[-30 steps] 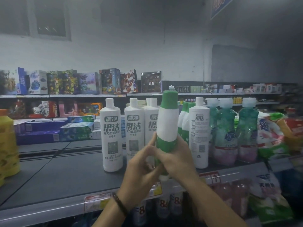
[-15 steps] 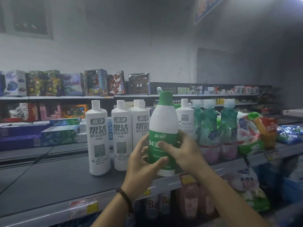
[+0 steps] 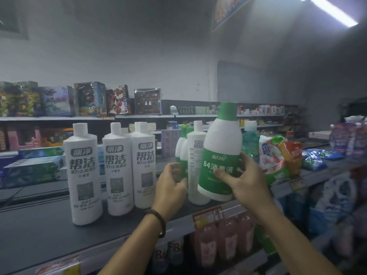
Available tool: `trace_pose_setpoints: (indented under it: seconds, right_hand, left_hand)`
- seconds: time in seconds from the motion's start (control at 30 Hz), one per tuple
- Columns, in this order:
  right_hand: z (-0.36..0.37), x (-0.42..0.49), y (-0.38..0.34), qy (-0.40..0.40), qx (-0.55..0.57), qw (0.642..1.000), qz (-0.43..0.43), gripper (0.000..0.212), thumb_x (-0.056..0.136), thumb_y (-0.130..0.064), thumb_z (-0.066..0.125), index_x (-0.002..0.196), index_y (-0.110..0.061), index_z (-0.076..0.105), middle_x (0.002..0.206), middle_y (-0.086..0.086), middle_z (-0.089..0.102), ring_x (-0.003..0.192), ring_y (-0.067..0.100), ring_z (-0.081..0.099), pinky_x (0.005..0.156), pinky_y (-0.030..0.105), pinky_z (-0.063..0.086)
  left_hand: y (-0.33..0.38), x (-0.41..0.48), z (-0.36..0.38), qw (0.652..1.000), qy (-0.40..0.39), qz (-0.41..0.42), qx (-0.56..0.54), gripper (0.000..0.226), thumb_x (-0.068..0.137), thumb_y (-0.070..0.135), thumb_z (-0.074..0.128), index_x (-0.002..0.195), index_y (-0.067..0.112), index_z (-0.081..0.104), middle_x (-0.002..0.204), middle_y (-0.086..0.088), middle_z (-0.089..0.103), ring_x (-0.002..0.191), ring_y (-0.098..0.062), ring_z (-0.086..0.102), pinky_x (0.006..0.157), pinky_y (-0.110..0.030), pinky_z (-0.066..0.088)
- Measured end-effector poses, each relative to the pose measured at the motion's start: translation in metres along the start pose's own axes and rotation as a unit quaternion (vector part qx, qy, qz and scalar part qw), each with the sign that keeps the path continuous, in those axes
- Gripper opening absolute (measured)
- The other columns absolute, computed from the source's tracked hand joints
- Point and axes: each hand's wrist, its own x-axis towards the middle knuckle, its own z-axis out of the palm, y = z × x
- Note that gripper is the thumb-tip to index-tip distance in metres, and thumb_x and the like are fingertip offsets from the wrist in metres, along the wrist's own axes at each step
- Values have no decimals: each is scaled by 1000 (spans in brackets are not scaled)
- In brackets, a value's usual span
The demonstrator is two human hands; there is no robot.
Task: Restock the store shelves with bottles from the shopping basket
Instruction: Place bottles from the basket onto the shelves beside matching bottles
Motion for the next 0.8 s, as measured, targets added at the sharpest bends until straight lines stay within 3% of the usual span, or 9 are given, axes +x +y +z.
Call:
trace_pose_setpoints:
  seconds: [0.1,0.23,0.33,0.43,0.5,0.6,0.7,0.77,0.8]
  right_hand:
    - [-19,5,9,17,-25,1000,-5,52,82,-25,93,127,-21,69,116,-10,77,104,-2,69,76,17,57]
    - [-32,10,21,21,-46,999,7,55,81,-27,94,129,-21,67,118,-10,77,109,6,70,88,33,62]
    - [-35,15,28,12,-49,999,13,59,81,-27,94,132,-21,65,121,-10,75,113,11,70,89,33,62]
    - [-34,19,34,1,-54,998,15,61,82,-28,93,135,-21,63,123,-10,73,114,14,68,83,23,56]
    - [-31,22,37,-4,-61,998,17,63,82,-30,93,136,-22,62,124,-10,73,118,15,67,88,30,59]
    - [-20,24,41,-5,-71,997,23,64,81,-33,93,136,-23,62,122,-12,73,114,12,69,98,41,61]
    - [-1,21,43,-2,-71,997,28,57,83,-30,92,130,-25,60,108,-23,66,94,-12,58,78,12,55]
    - [12,20,44,8,-73,997,30,55,83,-31,92,127,-26,60,104,-23,65,89,-15,55,61,3,49]
    - [19,20,44,14,-72,997,31,55,83,-31,93,127,-24,61,102,-23,65,88,-15,56,60,1,48]
  left_hand:
    - [0,15,24,999,-7,-16,46,45,91,35,82,120,30,48,109,16,63,96,-1,63,73,-14,52]
    - [-11,24,51,999,-8,-20,49,65,77,55,87,123,26,51,114,11,71,98,-6,71,82,-28,64]
    - [-16,28,64,998,8,-4,62,64,76,41,92,121,23,51,112,10,69,100,-9,70,78,-24,61]
    - [-19,27,65,998,9,-4,70,60,78,37,90,121,23,51,113,8,69,102,-11,71,76,-23,61]
    - [-19,21,58,997,16,-5,74,61,77,41,91,122,25,52,113,8,71,102,-11,71,77,-26,62]
    - [-16,9,37,996,30,-9,78,60,78,38,91,124,24,54,115,9,71,102,-10,71,70,-13,54]
    - [-13,-4,14,995,39,-17,88,53,81,32,90,121,24,56,113,12,71,98,-1,68,61,-4,48]
    - [-11,-12,0,995,41,-15,88,50,82,31,89,120,26,57,112,15,70,97,5,65,62,-4,49]
    - [-10,-15,-7,995,39,-14,89,50,83,31,89,120,27,57,113,16,70,98,4,65,65,-6,49]
